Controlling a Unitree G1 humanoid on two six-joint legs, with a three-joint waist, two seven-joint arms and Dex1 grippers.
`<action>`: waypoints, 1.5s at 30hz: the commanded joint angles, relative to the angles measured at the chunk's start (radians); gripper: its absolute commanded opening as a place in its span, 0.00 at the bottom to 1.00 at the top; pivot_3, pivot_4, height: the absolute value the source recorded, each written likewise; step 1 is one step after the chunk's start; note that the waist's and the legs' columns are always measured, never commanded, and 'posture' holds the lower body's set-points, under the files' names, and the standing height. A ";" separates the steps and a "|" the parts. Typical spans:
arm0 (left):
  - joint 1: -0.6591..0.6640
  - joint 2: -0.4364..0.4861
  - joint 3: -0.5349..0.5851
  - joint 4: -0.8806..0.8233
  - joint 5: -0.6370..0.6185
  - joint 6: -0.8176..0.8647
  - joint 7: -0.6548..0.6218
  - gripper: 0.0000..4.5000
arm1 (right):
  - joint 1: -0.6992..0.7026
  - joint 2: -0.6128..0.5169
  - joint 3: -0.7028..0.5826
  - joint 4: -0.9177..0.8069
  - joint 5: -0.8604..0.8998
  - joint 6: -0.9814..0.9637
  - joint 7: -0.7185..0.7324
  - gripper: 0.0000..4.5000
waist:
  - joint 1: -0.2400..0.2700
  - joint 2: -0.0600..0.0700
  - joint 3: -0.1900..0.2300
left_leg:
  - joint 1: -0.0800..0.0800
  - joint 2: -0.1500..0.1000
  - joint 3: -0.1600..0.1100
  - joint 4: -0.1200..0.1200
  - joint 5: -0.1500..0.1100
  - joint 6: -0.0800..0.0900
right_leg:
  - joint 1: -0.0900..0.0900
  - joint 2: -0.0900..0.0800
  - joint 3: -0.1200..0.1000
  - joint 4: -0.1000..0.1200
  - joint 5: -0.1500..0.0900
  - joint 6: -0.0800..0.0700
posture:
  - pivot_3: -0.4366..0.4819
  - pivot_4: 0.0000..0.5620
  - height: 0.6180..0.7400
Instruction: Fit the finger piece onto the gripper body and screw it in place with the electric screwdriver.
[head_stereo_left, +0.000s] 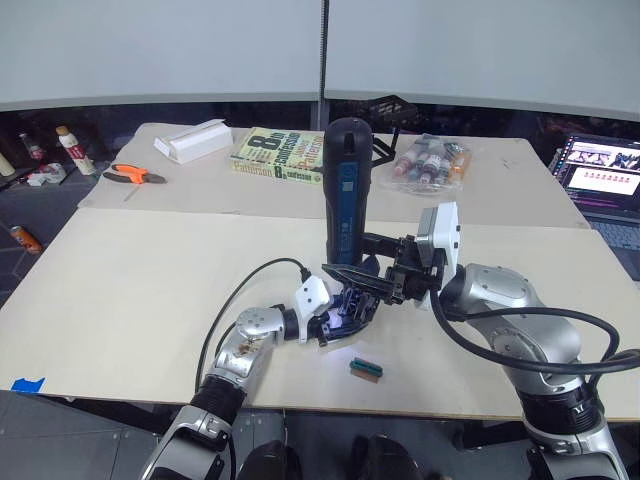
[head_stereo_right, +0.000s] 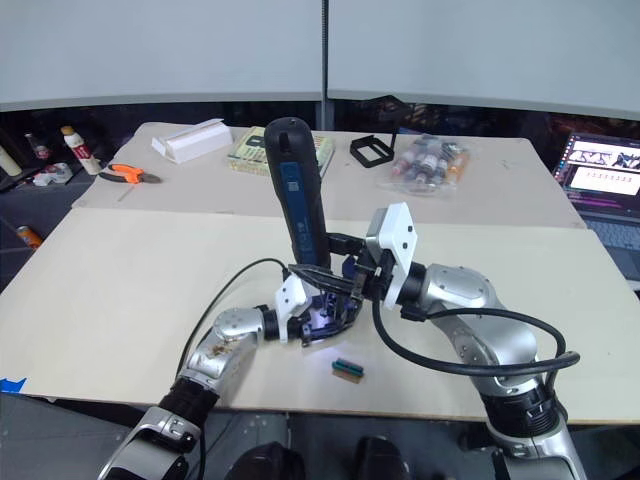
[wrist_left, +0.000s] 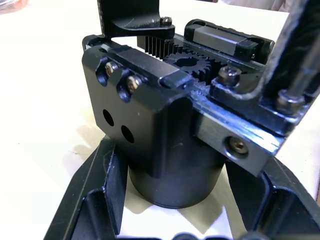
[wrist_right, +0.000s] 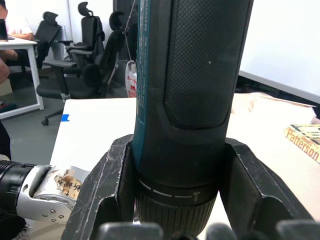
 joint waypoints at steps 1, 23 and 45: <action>-0.002 -0.006 -0.004 -0.013 -0.013 -0.008 -0.016 0.51 | 0.003 -0.020 -0.046 -0.021 0.046 0.004 0.047 0.43 | 0.001 0.000 0.000 | -0.001 0.000 0.000 0.000 0.000 0.000 | -0.001 0.000 0.000 0.000 0.000 0.000 | 0.48 0.27 1.00; -0.009 -0.014 -0.001 0.031 0.006 -0.044 0.002 0.51 | 0.010 -0.012 -0.203 -0.135 0.237 -0.028 0.098 0.43 | 0.003 0.000 0.001 | -0.012 -0.002 0.000 0.002 0.000 0.000 | -0.012 0.001 0.000 0.002 0.001 0.000 | 0.48 0.27 1.00; 0.135 0.216 0.150 -0.250 -0.177 0.080 -0.129 0.99 | 0.271 -0.740 -0.714 0.192 0.518 0.462 0.253 0.43 | 0.001 -0.001 0.003 | -0.011 -0.001 0.000 0.001 0.001 0.000 | -0.013 0.001 0.001 0.002 0.001 0.000 | 0.48 0.27 1.00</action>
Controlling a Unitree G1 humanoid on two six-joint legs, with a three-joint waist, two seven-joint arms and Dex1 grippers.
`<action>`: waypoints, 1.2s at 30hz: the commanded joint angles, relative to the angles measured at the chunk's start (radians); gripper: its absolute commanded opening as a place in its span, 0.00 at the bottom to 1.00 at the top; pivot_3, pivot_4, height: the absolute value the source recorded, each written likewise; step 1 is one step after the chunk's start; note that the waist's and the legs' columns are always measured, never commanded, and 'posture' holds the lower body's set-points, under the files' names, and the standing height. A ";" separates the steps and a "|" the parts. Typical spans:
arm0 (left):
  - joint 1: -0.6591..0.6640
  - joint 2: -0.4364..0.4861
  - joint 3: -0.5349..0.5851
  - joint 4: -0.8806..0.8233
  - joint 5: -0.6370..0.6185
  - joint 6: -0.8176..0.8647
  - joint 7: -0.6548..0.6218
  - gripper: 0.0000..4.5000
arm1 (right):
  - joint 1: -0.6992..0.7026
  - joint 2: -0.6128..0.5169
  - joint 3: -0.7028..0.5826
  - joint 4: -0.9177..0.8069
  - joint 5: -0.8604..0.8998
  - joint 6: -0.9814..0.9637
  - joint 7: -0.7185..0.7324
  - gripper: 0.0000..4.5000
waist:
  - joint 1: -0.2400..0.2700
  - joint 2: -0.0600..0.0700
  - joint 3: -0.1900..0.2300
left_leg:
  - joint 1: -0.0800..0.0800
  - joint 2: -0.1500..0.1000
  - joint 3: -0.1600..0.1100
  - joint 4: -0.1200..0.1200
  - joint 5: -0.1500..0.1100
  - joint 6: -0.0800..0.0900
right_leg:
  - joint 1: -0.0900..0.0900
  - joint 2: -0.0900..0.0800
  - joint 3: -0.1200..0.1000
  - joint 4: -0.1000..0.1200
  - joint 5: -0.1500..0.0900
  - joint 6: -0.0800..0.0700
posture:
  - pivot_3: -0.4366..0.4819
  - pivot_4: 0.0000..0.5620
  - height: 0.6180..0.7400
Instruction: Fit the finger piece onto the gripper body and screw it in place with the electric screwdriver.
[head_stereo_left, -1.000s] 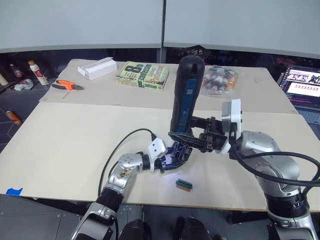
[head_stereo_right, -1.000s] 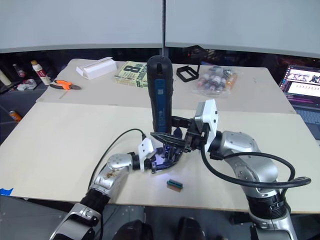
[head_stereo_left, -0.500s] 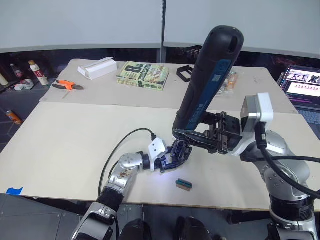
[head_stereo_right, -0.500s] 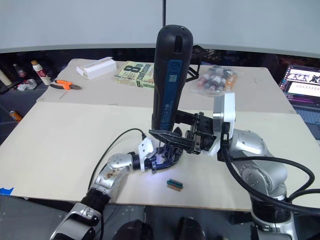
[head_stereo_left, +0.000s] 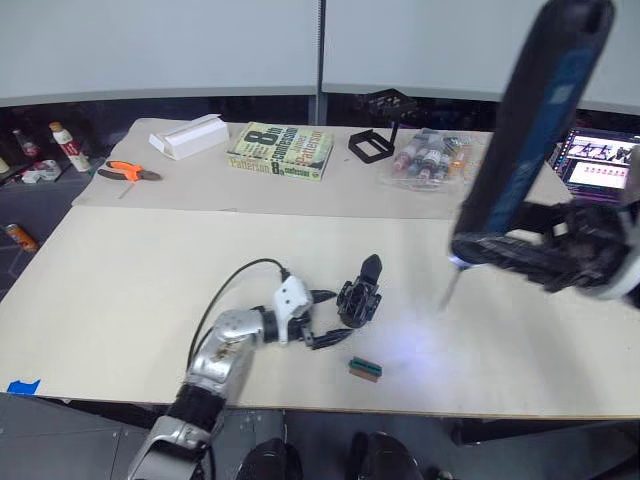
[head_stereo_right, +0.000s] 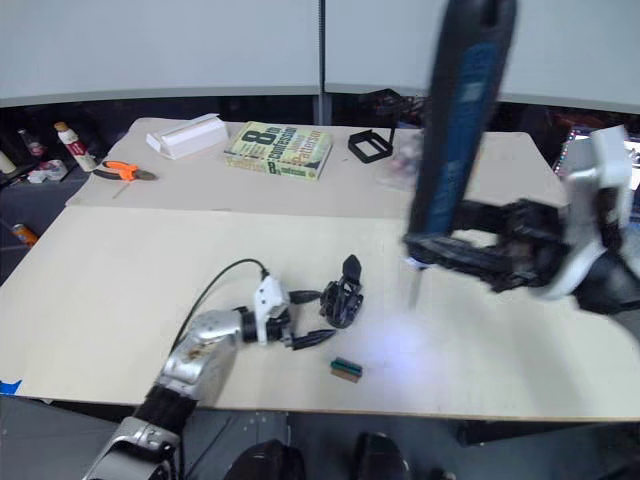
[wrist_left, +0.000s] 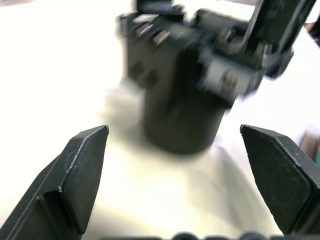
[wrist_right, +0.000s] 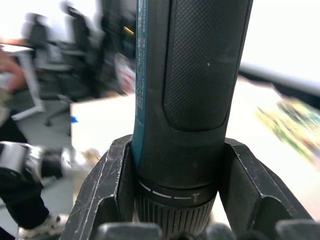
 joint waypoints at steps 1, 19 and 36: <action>0.042 0.072 0.098 -0.111 -0.131 -0.044 -0.118 0.99 | 0.110 -0.192 -0.042 0.172 -0.153 0.113 0.142 0.43 | 0.001 0.000 0.000 | -0.001 0.000 0.000 0.000 0.000 0.000 | 0.000 0.000 0.000 0.000 0.000 0.000 | 0.48 0.27 1.00; 0.139 0.403 0.326 -0.155 -0.269 0.036 -0.295 0.99 | -0.398 -0.111 0.805 0.935 -1.002 -0.046 0.218 0.43 | -0.022 0.020 0.013 | -0.003 0.000 0.005 0.001 0.002 -0.003 | -0.005 0.000 0.001 0.003 -0.003 0.003 | 0.48 0.27 1.00; 0.236 0.461 0.412 -0.236 -0.252 0.090 -0.172 1.00 | -0.280 -0.092 0.462 0.876 -0.936 -0.377 0.361 0.99 | -0.021 0.021 0.014 | 0.000 0.000 0.007 0.000 0.003 -0.005 | -0.004 0.001 0.002 0.004 -0.003 0.003 | 0.48 0.27 1.00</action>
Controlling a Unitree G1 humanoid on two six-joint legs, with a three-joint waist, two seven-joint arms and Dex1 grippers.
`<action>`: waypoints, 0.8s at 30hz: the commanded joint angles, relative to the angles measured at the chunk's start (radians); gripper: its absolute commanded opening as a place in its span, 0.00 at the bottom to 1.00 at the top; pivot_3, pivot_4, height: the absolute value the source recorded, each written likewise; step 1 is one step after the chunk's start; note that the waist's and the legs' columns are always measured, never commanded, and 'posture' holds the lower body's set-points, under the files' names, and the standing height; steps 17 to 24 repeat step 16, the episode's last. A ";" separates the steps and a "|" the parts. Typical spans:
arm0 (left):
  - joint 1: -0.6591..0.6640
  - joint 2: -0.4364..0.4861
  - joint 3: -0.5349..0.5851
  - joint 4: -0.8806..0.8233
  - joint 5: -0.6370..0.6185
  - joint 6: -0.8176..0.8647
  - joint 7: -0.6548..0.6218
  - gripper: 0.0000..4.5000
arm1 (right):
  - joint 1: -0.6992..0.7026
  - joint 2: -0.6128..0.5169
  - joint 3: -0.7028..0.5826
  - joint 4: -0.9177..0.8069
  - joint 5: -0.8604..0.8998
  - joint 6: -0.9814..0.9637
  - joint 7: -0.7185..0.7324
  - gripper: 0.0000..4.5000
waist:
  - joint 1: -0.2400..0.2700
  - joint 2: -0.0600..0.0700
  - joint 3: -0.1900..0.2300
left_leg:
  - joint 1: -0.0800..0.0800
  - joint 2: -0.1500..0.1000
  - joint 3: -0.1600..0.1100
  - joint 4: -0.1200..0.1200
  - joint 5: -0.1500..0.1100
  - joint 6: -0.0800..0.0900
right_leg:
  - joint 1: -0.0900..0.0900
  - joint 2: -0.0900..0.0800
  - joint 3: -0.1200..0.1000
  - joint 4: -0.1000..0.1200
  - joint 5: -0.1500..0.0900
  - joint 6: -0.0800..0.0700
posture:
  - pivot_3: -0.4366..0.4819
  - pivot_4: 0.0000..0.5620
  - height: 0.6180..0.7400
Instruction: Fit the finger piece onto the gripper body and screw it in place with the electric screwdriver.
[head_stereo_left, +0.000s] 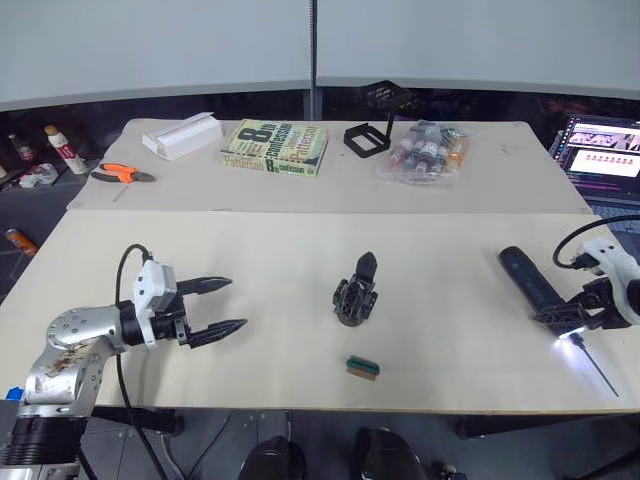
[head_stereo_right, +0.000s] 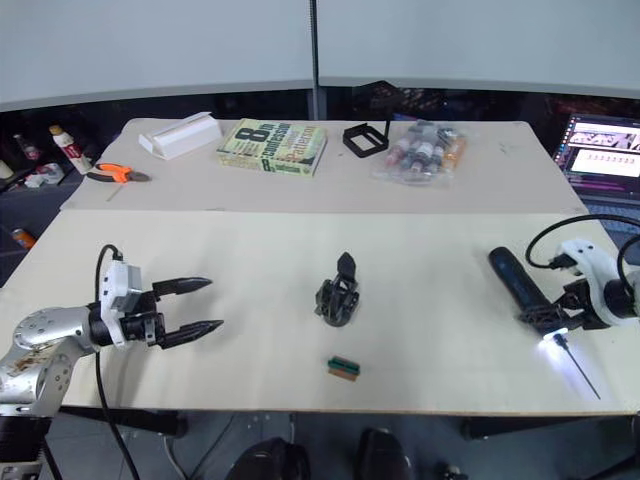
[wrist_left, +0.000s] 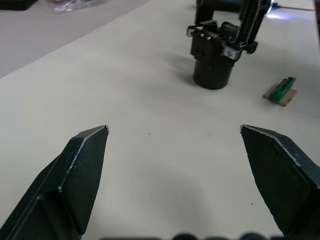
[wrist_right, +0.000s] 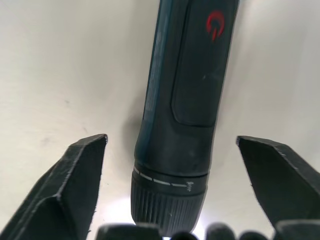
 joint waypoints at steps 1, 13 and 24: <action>0.012 0.032 0.048 -0.005 0.027 -0.039 0.016 1.00 | 0.102 -0.009 -0.256 -0.172 0.152 -0.201 0.096 0.99 | 0.000 0.000 0.000 | 0.000 0.000 0.000 0.000 0.000 0.000 | 0.000 0.000 0.000 0.000 -0.001 0.001 | 0.48 0.27 1.00; 0.190 0.021 0.142 -0.003 0.112 -0.226 0.082 1.00 | 0.488 0.389 -0.446 -0.666 0.289 -0.766 0.195 0.99 | 0.000 -0.003 -0.001 | 0.007 0.002 0.001 -0.002 0.000 -0.002 | 0.004 0.001 0.002 0.001 -0.004 0.004 | 0.48 0.27 1.00; 0.233 -0.014 0.165 -0.050 0.109 -0.257 0.127 1.00 | 0.464 0.443 -0.417 -0.614 0.252 -0.883 0.183 0.99 | 0.000 -0.004 0.000 | 0.007 0.001 0.001 -0.002 0.000 -0.003 | 0.005 0.001 0.002 0.000 -0.003 0.003 | 0.48 0.27 1.00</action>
